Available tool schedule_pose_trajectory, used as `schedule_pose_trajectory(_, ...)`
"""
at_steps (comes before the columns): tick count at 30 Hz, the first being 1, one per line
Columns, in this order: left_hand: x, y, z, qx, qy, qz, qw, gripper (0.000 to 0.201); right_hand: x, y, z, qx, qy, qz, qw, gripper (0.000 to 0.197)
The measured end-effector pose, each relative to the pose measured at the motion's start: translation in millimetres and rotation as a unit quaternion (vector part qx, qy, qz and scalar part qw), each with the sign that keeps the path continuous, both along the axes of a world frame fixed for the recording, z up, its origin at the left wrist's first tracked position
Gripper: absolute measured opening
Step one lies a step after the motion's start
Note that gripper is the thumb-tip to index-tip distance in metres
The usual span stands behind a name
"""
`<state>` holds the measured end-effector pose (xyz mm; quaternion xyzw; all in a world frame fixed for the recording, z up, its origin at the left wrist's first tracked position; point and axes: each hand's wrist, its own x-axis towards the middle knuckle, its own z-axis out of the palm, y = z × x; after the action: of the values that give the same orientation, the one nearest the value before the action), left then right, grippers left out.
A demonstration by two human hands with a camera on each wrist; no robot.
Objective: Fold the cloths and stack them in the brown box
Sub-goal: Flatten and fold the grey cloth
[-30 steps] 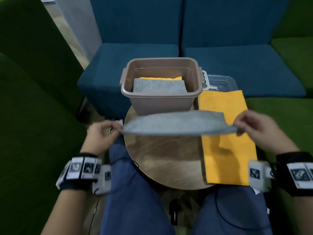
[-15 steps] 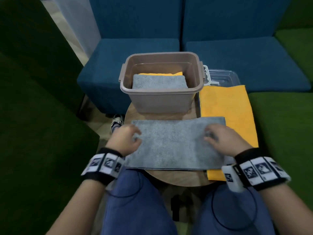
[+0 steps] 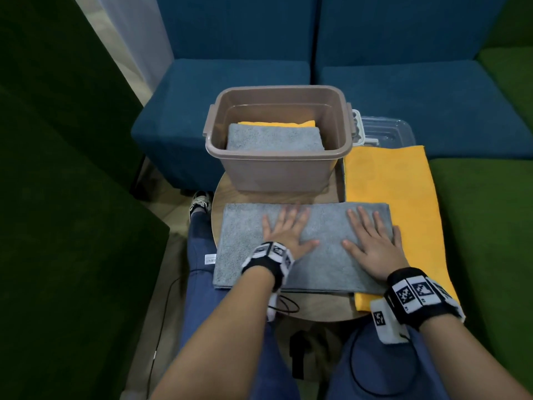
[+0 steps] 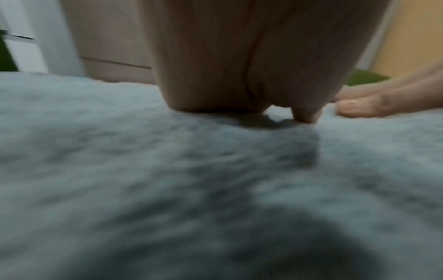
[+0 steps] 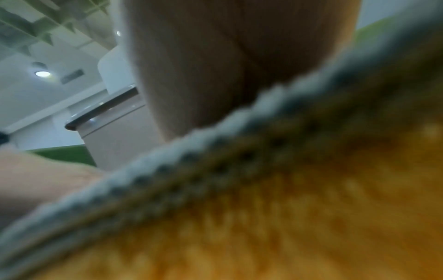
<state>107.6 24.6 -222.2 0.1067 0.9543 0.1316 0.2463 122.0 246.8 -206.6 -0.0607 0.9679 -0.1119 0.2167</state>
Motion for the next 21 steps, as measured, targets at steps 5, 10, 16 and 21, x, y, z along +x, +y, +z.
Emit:
schedule_pose_trajectory(5,17.5,-79.9,1.8,-0.027,0.012,0.126,0.992,0.099,-0.3,3.5,-1.4,-0.020,0.001,-0.023,1.000,0.064)
schedule_pose_trajectory(10,17.7,-108.2,5.4,-0.028,-0.003,0.174,0.984,0.115,2.6,7.1,9.7,-0.046,0.079,-0.160,0.983,0.080)
schedule_pose_trajectory(16,18.0,-55.1,26.9,-0.081,0.074,0.091,0.990,0.099,-4.2,3.8,24.7,-0.174,0.076,-0.285,0.940,0.032)
schedule_pose_trajectory(21,22.1,5.6,23.0,-0.010,-0.006,0.033,0.999,0.083,-8.7,28.6,49.2,-0.221,0.186,-0.289,0.912,0.026)
